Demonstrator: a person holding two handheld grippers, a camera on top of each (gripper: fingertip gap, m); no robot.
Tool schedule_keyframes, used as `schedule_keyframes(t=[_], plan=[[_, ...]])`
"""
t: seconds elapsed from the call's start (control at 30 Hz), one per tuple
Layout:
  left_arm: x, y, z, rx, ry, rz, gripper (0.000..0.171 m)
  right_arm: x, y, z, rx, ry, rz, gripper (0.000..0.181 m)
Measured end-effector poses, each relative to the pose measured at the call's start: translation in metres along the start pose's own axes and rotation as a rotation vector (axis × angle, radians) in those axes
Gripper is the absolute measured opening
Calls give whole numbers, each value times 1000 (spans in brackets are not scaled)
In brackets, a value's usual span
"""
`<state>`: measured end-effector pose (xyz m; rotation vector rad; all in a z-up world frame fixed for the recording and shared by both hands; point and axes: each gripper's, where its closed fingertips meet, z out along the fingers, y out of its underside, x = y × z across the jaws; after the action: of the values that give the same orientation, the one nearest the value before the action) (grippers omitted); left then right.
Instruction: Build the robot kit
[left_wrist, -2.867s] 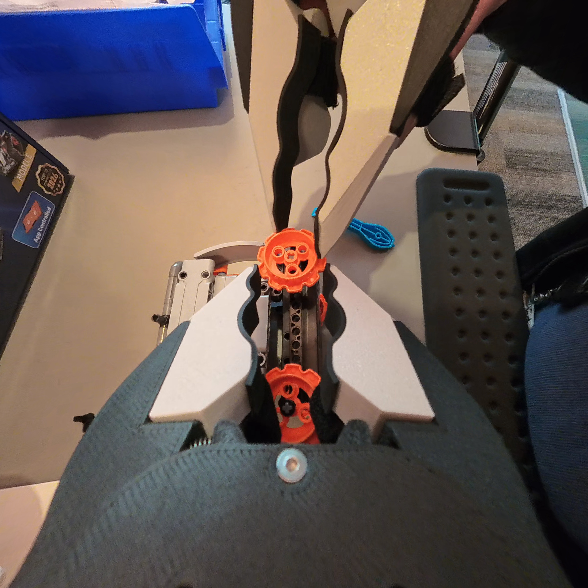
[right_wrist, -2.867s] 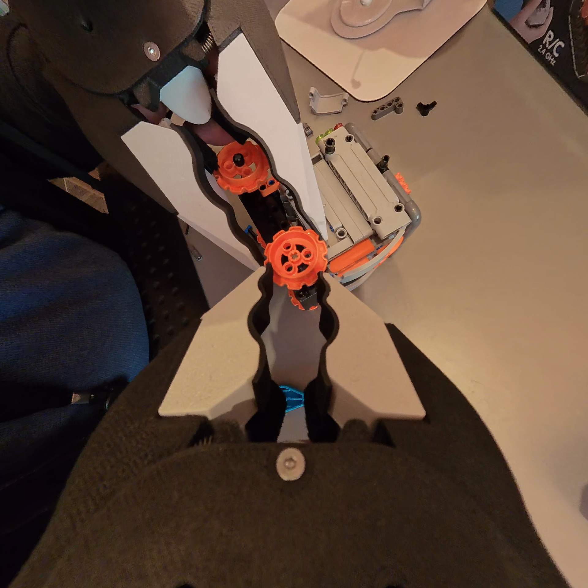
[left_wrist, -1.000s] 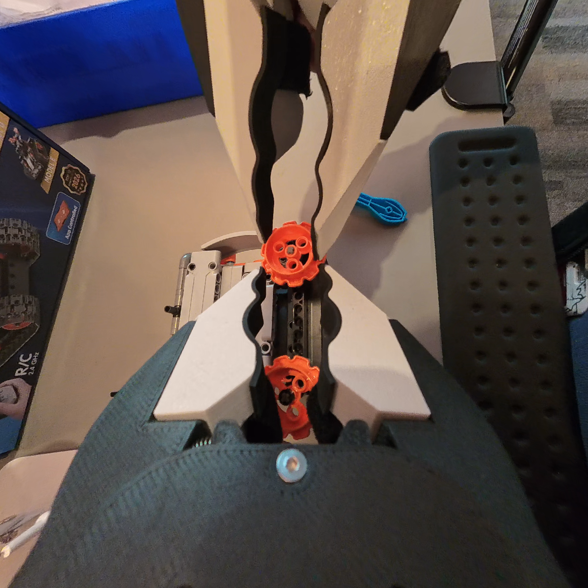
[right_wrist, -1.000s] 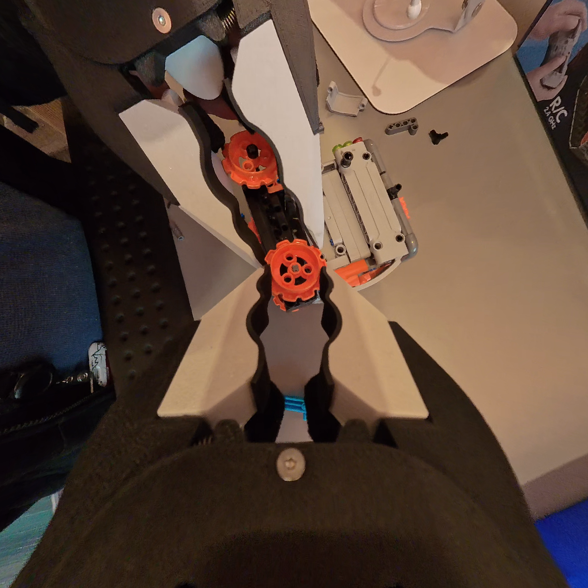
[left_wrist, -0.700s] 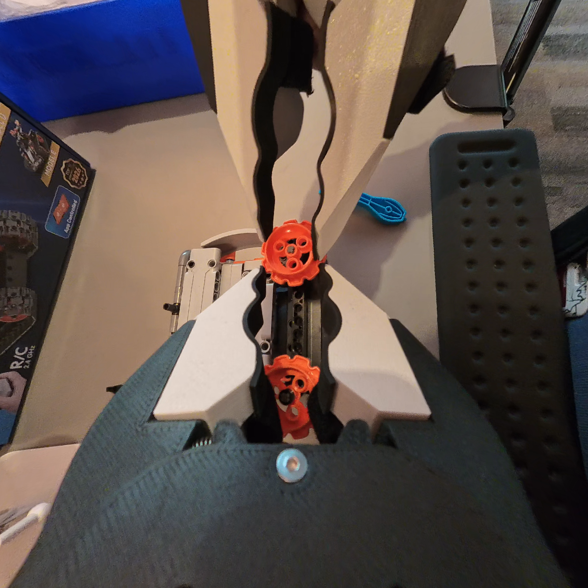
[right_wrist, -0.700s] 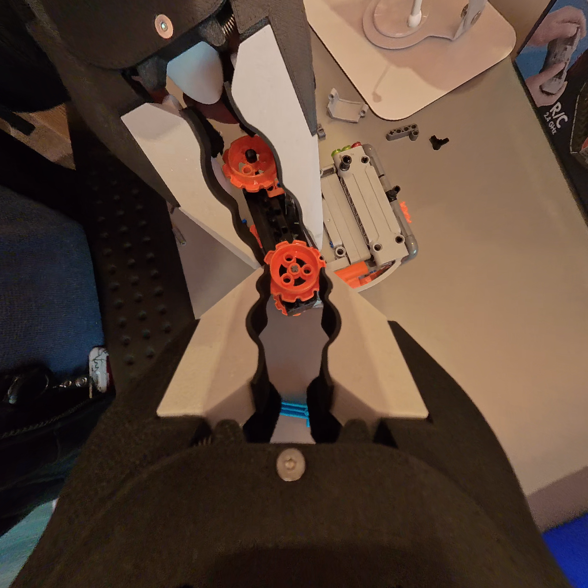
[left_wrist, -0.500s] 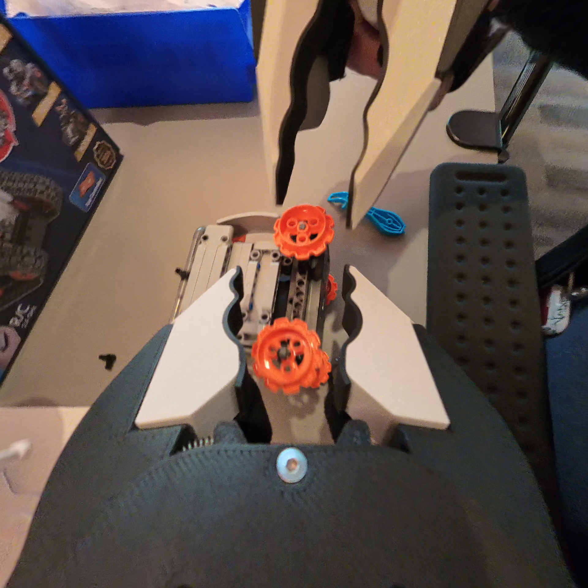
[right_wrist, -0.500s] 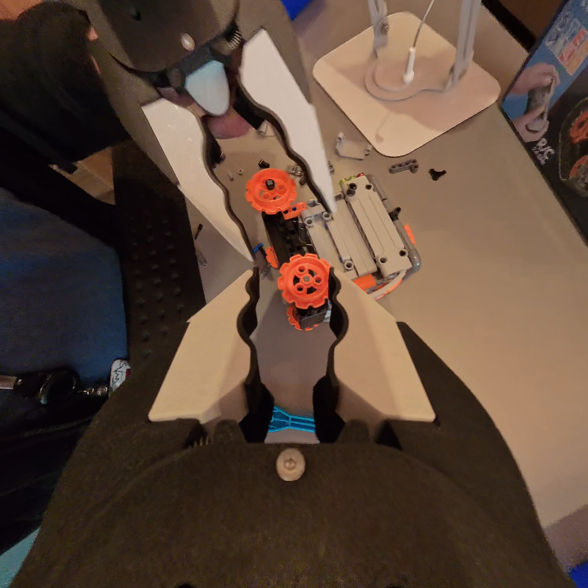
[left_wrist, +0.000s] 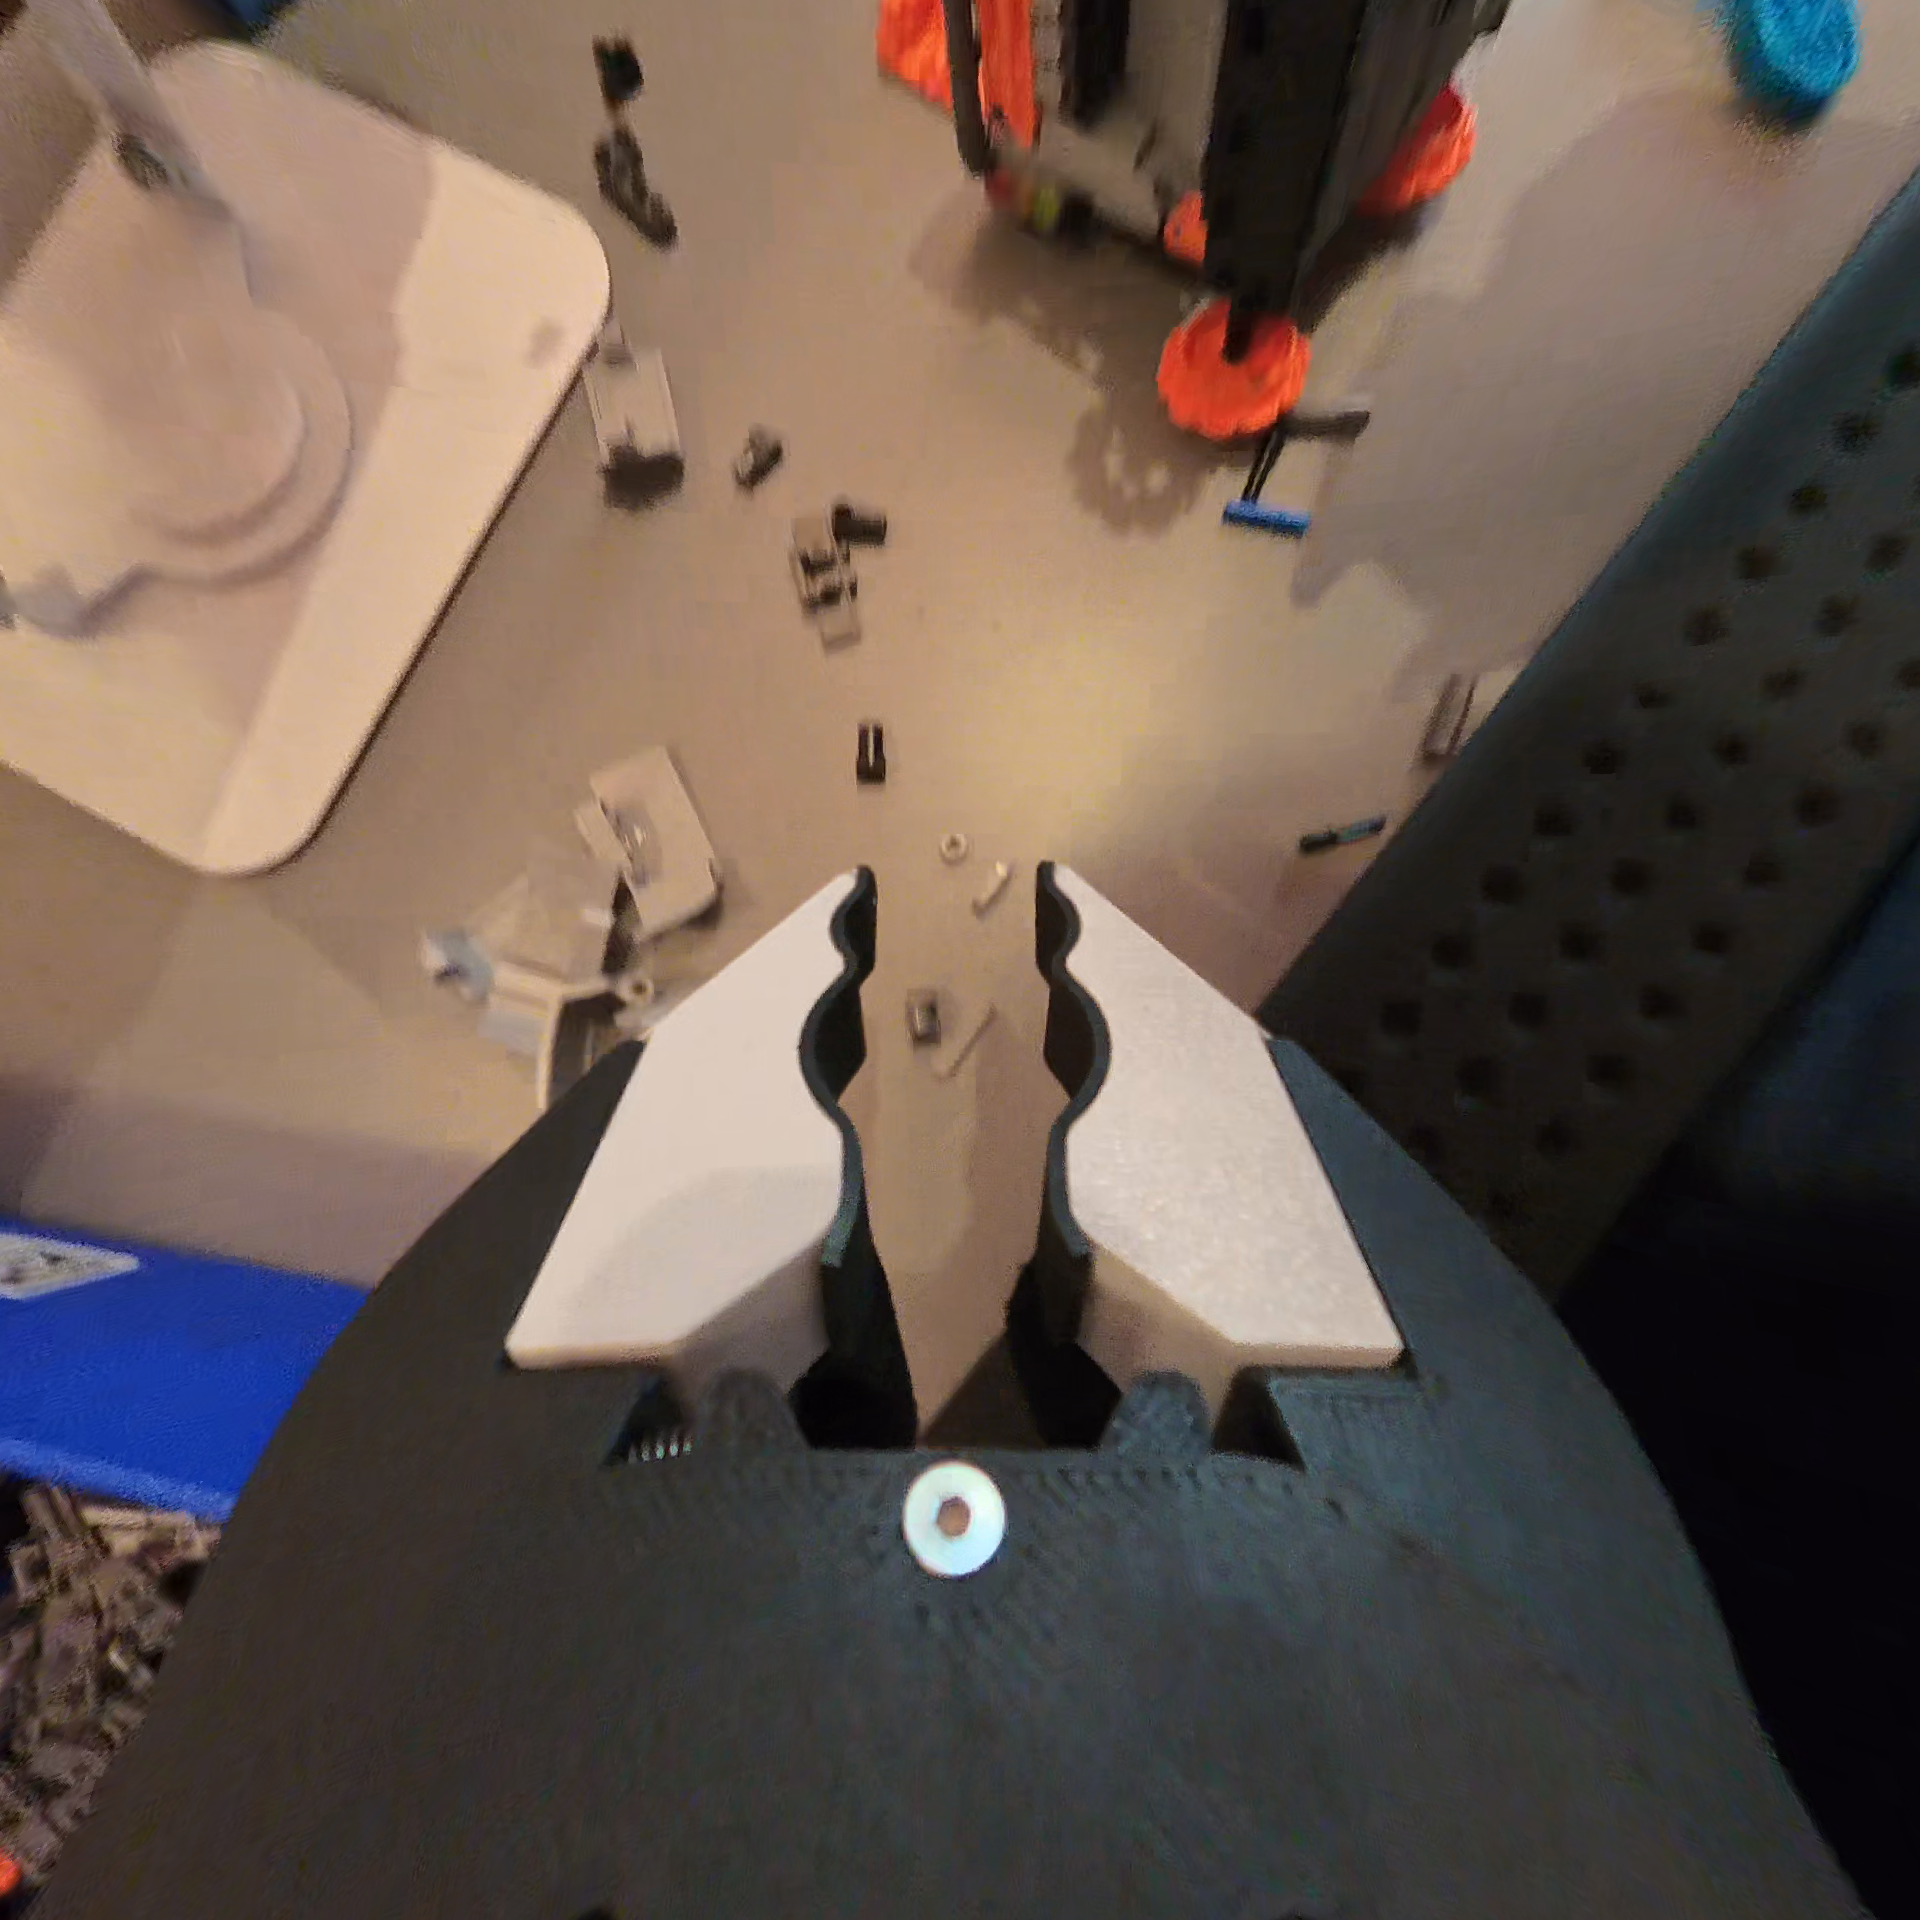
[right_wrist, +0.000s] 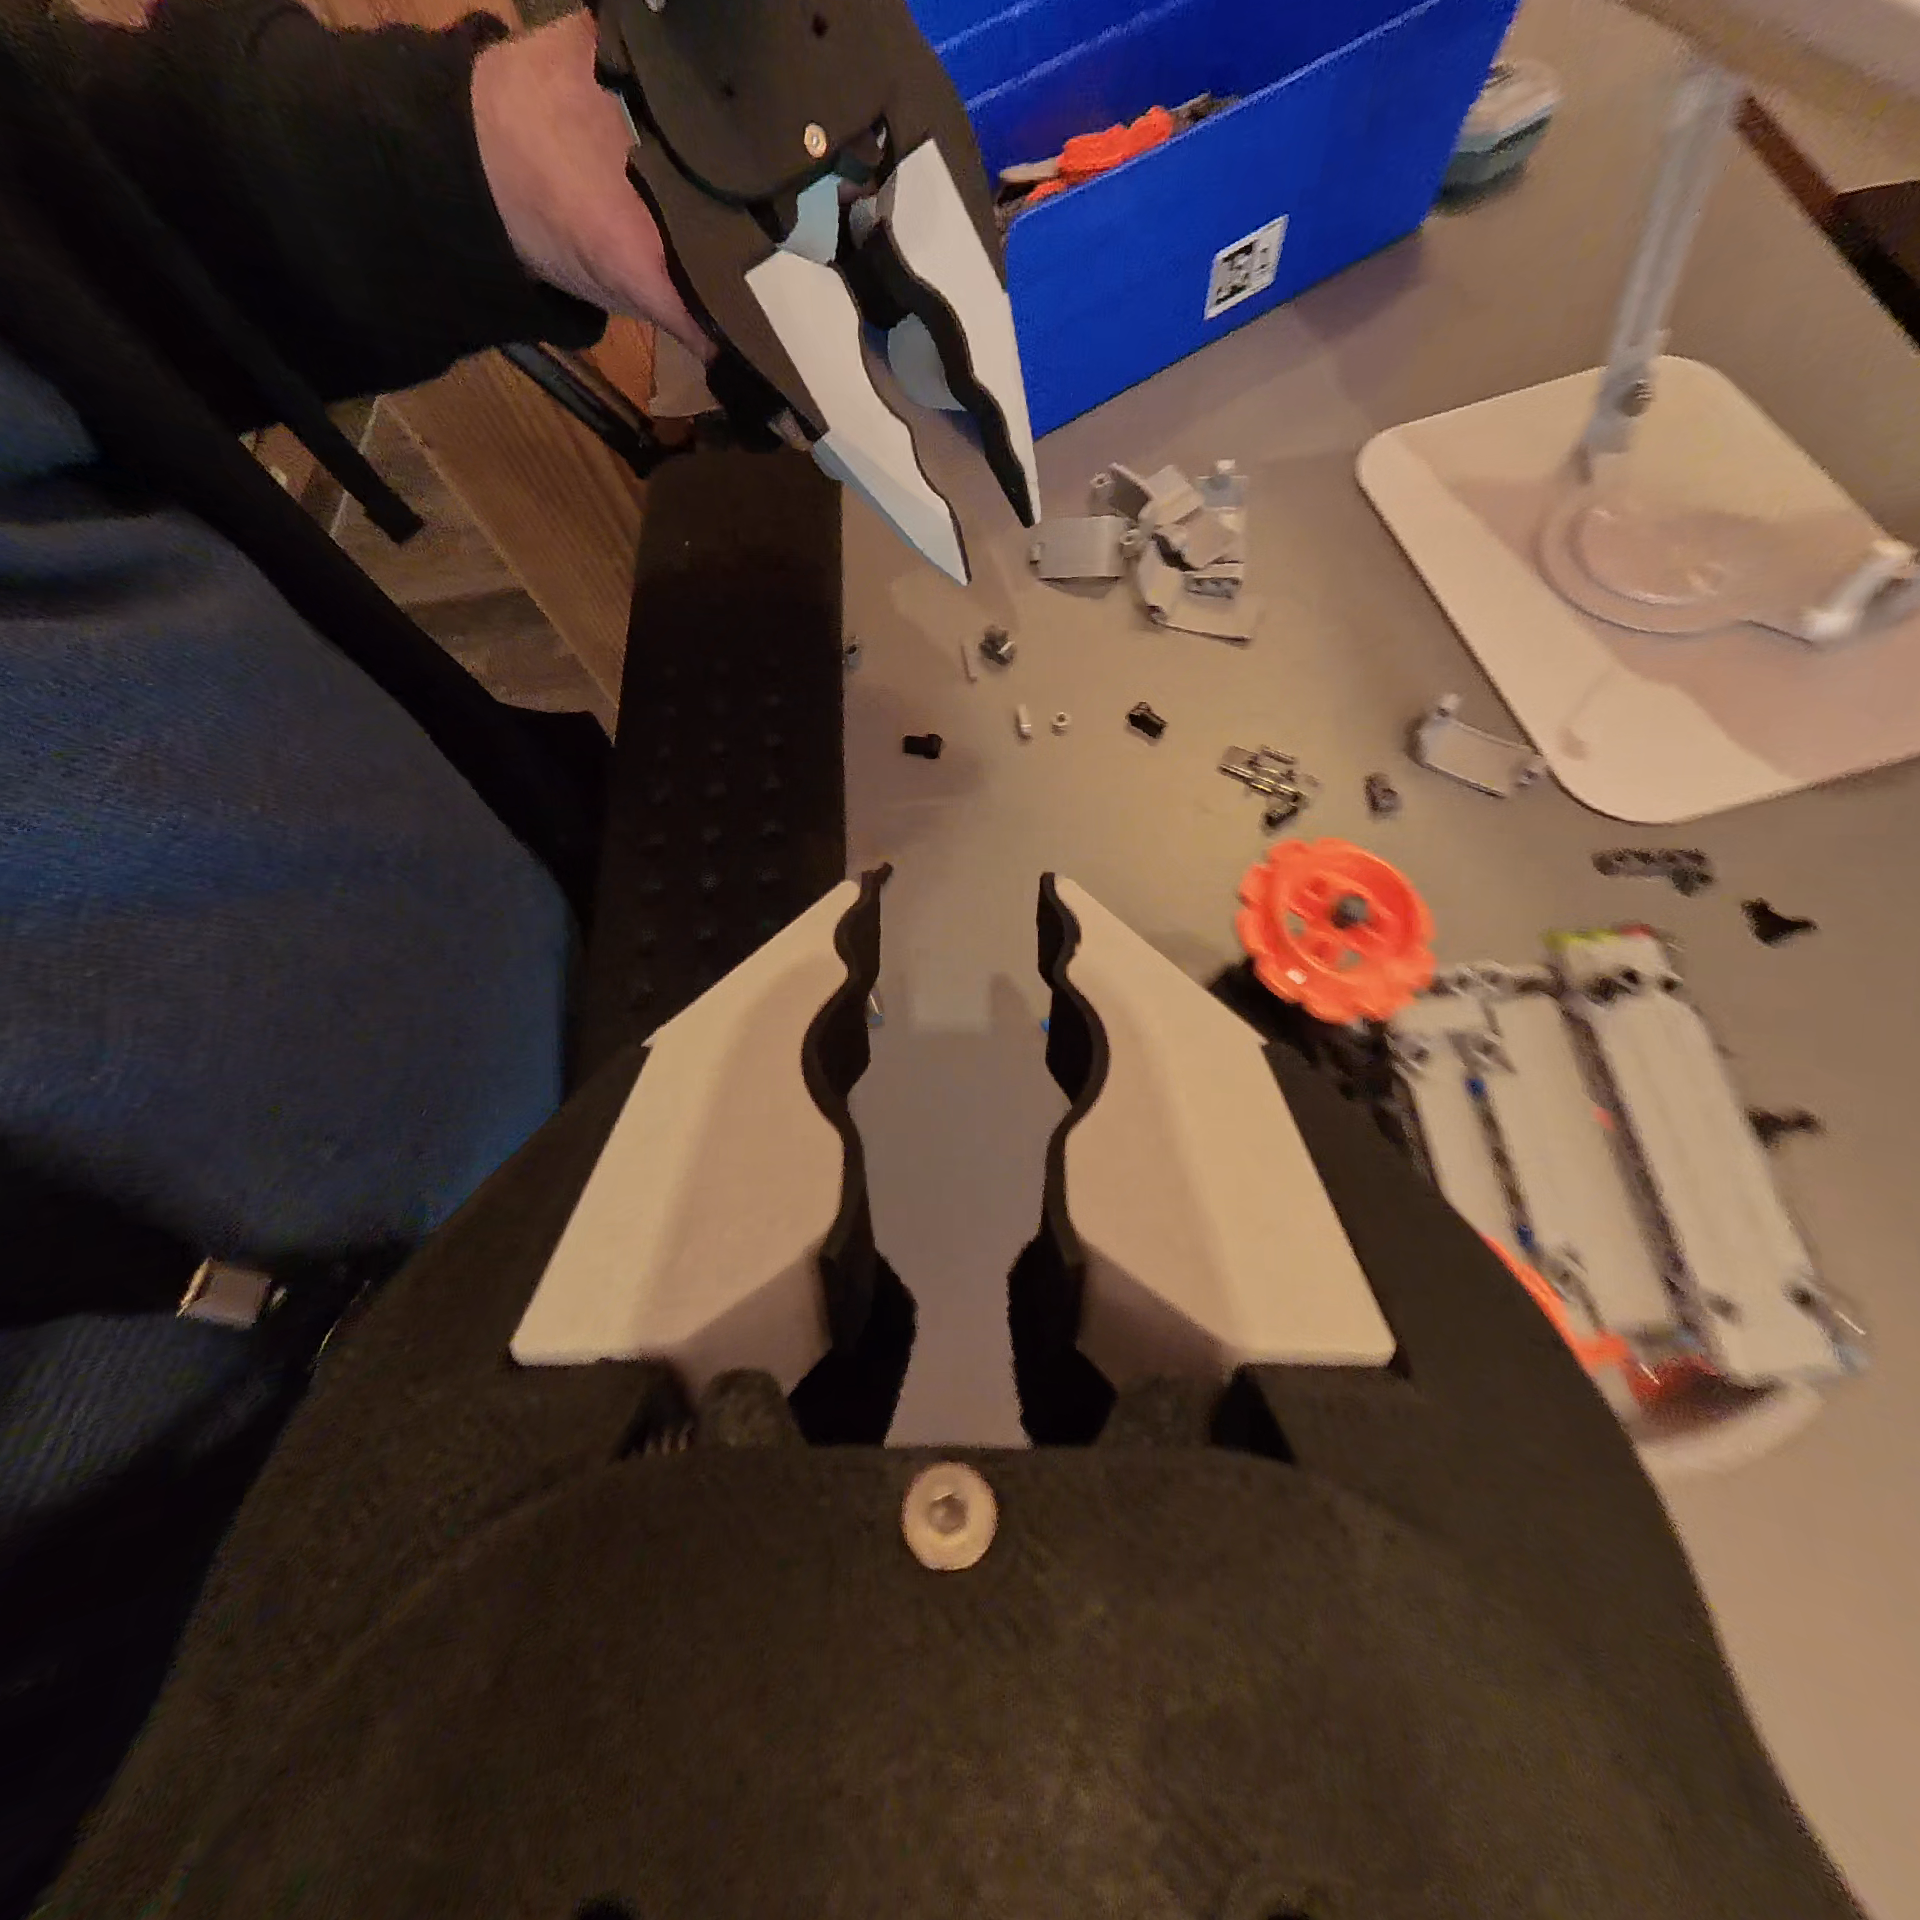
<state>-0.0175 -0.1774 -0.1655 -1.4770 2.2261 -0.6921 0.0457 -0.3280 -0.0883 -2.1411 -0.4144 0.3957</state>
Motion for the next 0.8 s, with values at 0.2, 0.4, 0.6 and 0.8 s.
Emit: schedule_keyframes(t=[0.2,0.4,0.6,0.8], plan=[[-5,47,-23,-29,-10,-52,27,-26,12,71,-44,-20,10,31],[1,78,-22,-65,71,-59,25,-29,35,114,-104,7,82,30],[23,96,-7,-106,221,-49,26,-31,47,133,-135,54,137,27],[30,101,10,-96,245,-20,13,-29,62,126,-144,137,210,26]])
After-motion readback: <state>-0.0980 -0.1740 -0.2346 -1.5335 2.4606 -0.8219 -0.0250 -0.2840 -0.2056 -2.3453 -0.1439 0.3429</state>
